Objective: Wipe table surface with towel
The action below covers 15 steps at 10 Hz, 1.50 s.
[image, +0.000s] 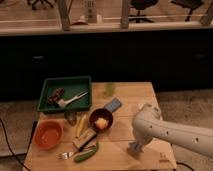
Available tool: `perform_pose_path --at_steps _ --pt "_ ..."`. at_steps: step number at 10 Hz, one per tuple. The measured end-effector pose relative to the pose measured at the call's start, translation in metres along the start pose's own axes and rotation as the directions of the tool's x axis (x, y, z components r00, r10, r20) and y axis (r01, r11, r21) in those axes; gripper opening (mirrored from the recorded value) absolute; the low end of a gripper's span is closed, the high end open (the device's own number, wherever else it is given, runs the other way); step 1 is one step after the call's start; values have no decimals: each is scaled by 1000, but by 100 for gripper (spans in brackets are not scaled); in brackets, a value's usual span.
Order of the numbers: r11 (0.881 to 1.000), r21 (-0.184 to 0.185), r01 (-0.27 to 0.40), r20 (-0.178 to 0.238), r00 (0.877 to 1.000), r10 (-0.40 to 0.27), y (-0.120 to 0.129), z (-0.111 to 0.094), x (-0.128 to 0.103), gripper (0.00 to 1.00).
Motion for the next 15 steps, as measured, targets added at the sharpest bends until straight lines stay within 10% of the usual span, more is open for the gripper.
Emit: perform_pose_path --at_steps 9,15 --pt "991 21 135 129 982 -137 -43 -1 -88 2" --pt "996 -52 72 83 994 -68 -19 2 -14 2"
